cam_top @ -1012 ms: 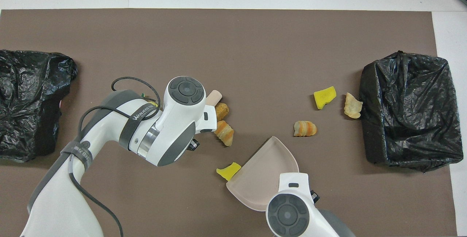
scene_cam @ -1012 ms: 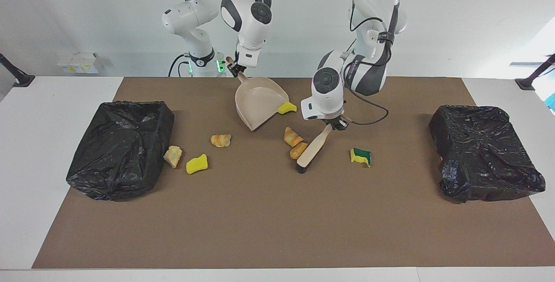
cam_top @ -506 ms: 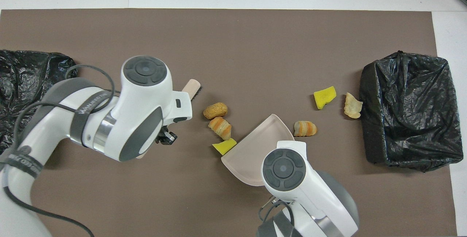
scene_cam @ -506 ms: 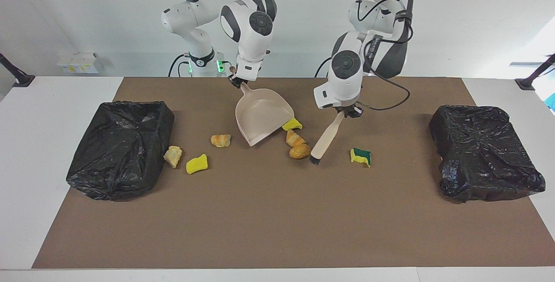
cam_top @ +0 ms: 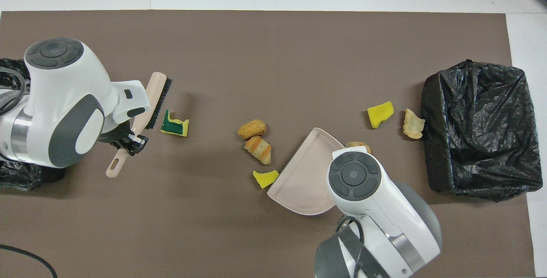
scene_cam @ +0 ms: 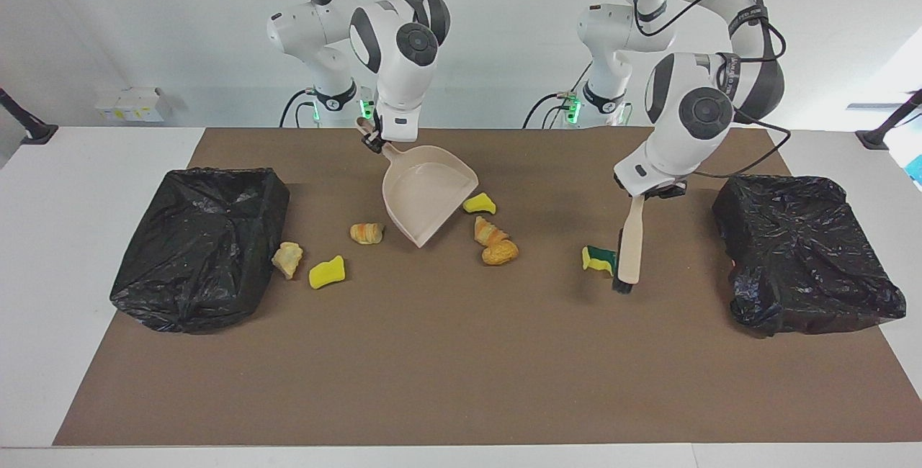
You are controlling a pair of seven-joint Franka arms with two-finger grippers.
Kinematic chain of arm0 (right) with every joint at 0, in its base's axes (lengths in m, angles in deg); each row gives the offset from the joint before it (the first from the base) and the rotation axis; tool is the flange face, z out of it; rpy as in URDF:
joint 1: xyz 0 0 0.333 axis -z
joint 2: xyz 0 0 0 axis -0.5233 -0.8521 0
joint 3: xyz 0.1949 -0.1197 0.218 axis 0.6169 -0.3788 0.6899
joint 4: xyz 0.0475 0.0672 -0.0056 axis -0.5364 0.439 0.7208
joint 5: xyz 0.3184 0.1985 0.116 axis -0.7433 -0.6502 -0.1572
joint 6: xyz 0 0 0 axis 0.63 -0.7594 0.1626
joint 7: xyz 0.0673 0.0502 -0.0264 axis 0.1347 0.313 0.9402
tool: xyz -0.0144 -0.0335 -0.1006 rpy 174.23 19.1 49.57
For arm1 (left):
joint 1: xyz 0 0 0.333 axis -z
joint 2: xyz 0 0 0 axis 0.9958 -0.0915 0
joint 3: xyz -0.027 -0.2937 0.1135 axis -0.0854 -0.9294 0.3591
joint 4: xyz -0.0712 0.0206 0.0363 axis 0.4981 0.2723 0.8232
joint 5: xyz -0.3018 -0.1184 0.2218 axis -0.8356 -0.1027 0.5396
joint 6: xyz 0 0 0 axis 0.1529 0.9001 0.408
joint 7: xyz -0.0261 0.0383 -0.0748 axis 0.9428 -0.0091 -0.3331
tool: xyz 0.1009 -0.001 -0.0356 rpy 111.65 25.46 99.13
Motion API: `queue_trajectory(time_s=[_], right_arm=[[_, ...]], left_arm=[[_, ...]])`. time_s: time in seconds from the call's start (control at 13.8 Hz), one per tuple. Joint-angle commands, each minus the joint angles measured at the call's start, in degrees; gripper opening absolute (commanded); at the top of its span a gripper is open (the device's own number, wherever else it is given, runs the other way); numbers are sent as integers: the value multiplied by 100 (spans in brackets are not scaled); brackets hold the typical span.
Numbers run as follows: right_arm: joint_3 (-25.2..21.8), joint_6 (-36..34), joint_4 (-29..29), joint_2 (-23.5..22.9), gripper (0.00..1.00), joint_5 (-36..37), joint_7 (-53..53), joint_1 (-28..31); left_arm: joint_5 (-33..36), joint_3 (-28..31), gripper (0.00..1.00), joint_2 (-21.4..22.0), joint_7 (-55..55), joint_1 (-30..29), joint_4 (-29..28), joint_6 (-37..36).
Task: Sweep and dump trash in bin
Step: 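Sweep bread and sponge pieces toward the dustpan with the left gripper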
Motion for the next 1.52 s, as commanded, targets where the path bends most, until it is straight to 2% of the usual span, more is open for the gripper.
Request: queue_trajectory(time_s=[0.0, 0.36, 0.65, 0.8, 0.94, 1.16, 1.45], right_arm=[[52, 324, 224, 95, 0, 68, 299, 122], [52, 649, 435, 42, 0, 85, 307, 52], [52, 921, 619, -81, 0, 234, 255, -70], [52, 939, 629, -81, 0, 235, 255, -62], [52, 966, 638, -116, 0, 235, 237, -71], [61, 1106, 673, -177, 0, 235, 237, -80], [61, 1159, 673, -230, 0, 235, 229, -88]], left_arm=[[-171, -60, 0, 222, -152, -307, -617, 272], [-251, -60, 0, 513, -232, -395, -1716, 1090], [-549, -87, 0, 592, -451, -238, -2183, 1451], [-681, -87, 0, 566, -478, 278, -2306, 1740], [-935, -95, 0, 522, -679, 544, -2342, 1786], [-1191, -96, 0, 513, -732, 1298, -2447, 1838], [-1928, -96, 0, 504, -1329, 2195, -2447, 2040]])
